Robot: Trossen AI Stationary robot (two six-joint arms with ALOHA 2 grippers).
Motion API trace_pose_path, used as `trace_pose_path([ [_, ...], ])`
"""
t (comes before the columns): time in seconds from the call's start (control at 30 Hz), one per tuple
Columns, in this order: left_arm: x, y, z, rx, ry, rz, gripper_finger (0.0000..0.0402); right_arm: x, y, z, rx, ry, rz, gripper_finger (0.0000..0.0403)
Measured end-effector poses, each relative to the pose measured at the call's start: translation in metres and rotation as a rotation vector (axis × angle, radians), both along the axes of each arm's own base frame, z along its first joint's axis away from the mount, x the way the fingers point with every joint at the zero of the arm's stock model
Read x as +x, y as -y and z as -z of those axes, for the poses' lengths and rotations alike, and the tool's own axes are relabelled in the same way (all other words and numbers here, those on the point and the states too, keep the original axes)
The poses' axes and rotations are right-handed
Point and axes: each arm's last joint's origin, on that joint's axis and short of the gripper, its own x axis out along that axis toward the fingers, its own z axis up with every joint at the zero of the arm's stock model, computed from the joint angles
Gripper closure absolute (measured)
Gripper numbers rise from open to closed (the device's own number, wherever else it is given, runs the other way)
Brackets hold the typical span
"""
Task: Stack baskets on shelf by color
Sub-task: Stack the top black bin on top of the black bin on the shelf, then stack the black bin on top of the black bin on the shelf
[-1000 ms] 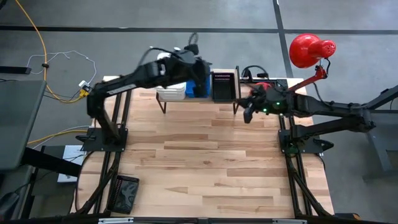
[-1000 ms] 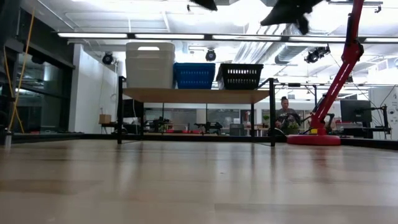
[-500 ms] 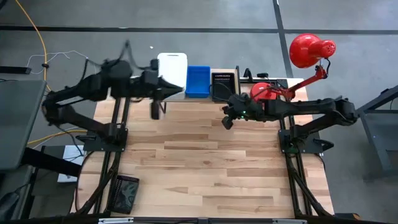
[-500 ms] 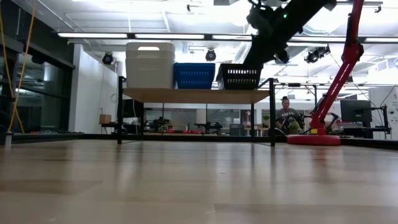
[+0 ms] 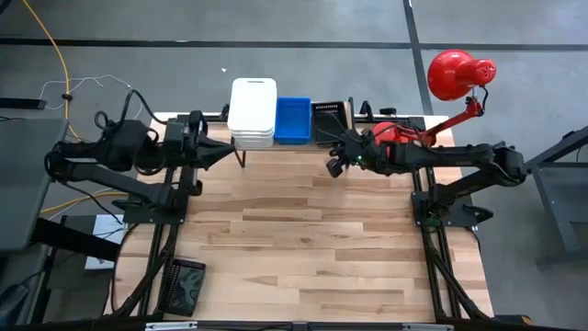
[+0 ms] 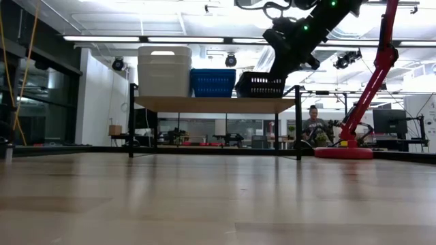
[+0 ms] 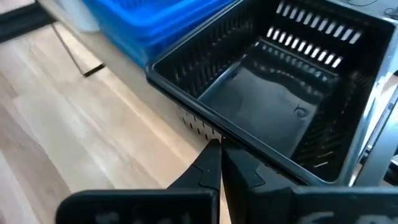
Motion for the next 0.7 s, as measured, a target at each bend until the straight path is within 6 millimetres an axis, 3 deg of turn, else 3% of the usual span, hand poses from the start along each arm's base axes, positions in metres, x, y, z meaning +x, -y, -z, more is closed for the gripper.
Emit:
trace_pose_path([
  [0.2,-0.004,0.002,-0.001,0.0,0.005,0.008,0.0401,0.003,0.006,-0.004,0.04,0.065,-0.043,0.0403],
  [0.5,-0.003,0.002,0.004,-0.021,-0.042,0.024,0.0401,0.007,-0.012,-0.012,0.09,0.145,-0.2,0.0403],
  [0.7,0.001,0.007,0.026,-0.117,-0.246,0.136,0.0399,-0.002,-0.03,-0.028,0.105,0.201,-0.304,0.0403],
])
